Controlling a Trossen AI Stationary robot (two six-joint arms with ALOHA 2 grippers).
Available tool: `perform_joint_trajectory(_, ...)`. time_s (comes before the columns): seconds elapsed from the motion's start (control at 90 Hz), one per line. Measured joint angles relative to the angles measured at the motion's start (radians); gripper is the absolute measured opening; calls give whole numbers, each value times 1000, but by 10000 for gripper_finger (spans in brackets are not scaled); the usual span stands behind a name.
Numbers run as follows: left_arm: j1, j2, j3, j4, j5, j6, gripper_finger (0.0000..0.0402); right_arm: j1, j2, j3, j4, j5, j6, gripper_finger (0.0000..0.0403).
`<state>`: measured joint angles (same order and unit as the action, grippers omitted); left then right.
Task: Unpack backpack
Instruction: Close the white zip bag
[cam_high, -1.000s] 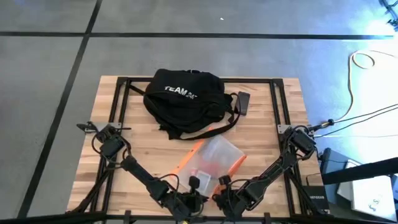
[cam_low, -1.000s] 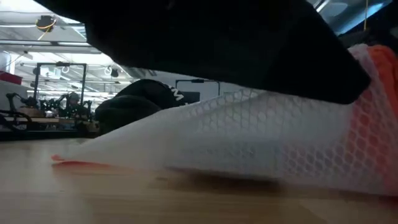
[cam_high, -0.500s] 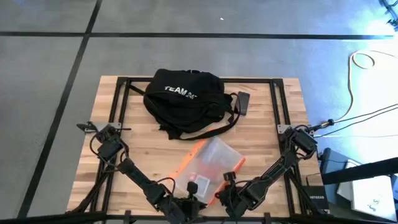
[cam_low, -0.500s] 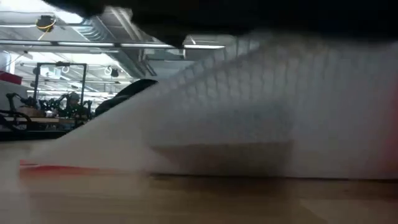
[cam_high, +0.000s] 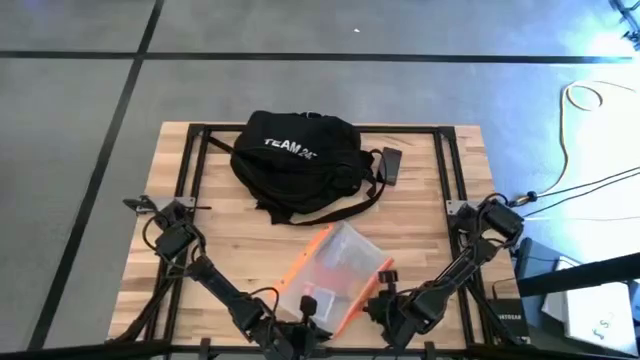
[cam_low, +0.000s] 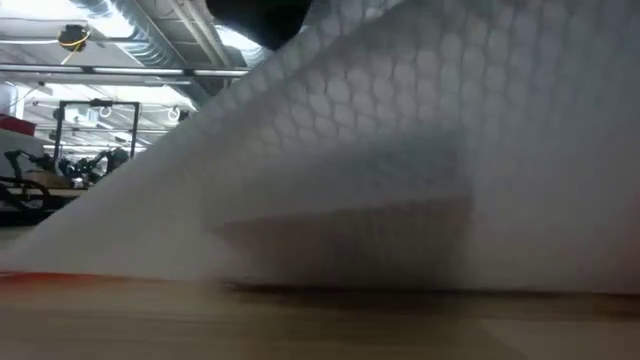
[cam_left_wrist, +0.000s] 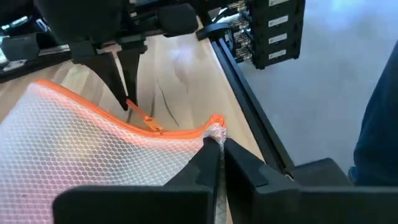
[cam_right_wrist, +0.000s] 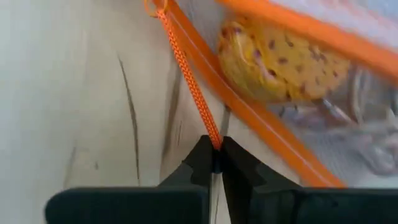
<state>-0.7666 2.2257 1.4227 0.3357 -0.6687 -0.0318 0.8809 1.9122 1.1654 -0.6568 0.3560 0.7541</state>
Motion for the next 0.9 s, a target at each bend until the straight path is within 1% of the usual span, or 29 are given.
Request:
perform_joint_trajectory(0.1,-1,-4,0,-3,1,14,0,19,-28,-27,-6,21,44,0)
perform_joint_trajectory(0.333,-7,-30,0,-5,-32,47,0,65,-126,-55,-23,153,139,0)
perform_joint_trajectory(0.511,-18,-75,0,-17,-64,66,0,76,-162,-69,-90,168,257,0)
perform_joint_trajectory(0.689,-43,-122,0,-25,-160,136,0,75,-163,-70,-128,167,316,0)
perform_joint_trajectory(0.789,-52,-151,0,-61,-219,153,0,77,-167,-69,-145,178,348,0)
perform_joint_trajectory(0.9,-64,-170,0,-126,-287,163,0,98,-178,-68,-193,236,421,0)
